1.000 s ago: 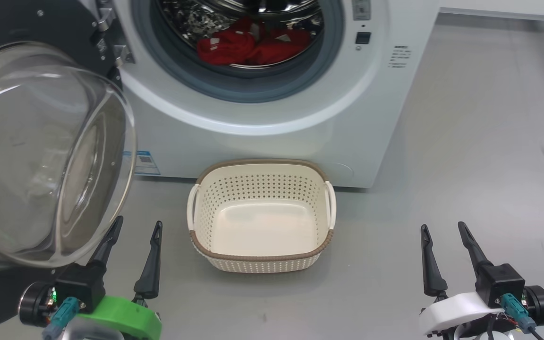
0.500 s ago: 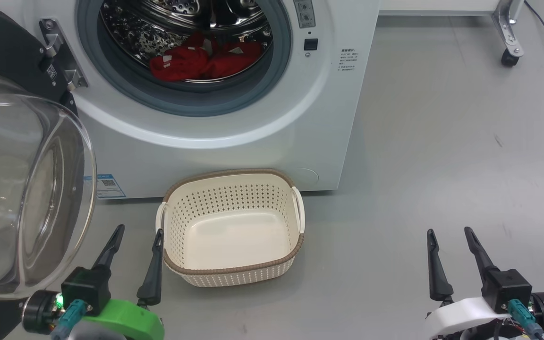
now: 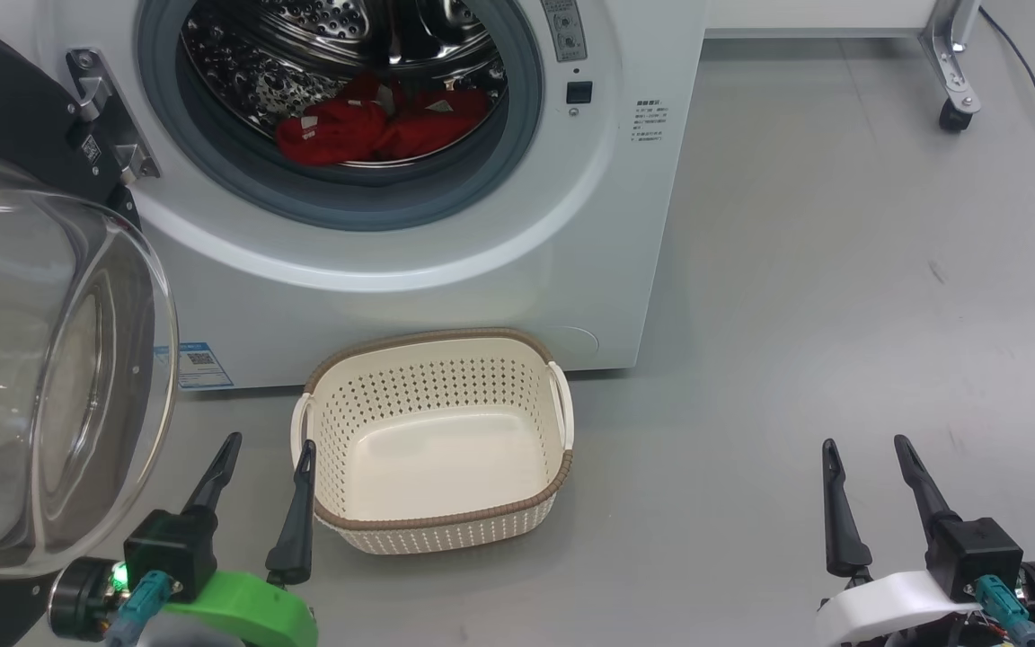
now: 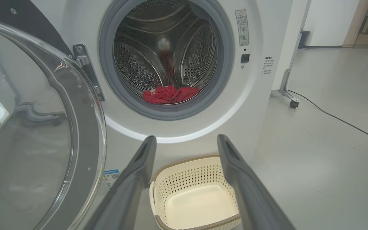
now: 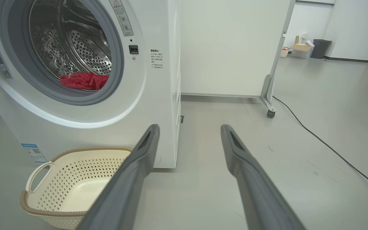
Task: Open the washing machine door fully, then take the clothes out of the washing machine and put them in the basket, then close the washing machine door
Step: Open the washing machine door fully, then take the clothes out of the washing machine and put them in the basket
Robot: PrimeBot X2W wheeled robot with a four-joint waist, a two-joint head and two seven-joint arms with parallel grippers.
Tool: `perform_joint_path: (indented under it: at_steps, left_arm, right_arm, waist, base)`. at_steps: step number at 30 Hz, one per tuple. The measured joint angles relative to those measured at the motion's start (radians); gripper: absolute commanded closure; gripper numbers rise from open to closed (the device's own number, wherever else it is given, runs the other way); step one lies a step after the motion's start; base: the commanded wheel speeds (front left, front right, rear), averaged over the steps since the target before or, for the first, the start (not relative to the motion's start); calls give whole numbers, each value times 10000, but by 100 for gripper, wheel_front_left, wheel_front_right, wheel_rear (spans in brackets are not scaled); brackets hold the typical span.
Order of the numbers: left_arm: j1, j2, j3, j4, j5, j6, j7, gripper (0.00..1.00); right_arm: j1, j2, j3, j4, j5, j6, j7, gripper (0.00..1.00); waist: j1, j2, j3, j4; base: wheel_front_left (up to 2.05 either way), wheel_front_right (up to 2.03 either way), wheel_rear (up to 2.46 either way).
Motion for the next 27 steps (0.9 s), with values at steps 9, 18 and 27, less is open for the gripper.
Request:
perform_joint_path:
  at_steps: [9,18,27]
  left_arm:
    - [54,-27,-23,21,92,10,119,0]
    - [54,-90,-21,21,98,38,123,0]
    - [57,-61,-251,-105,219,-61,232,0]
  right_arm:
    - [12,-12,0,-8,13,0,0,0]
    - [42,-12,-2,-52,21,-2,0,0]
    - [165,-10,0,-119,67,-2,0,0]
  waist:
    - [0,0,-87,-17]
    - [0,0,-168,-28]
    - [0,0,-232,-17]
  base:
    - [0,0,0]
    - [0,0,0]
    - [20,-20,0]
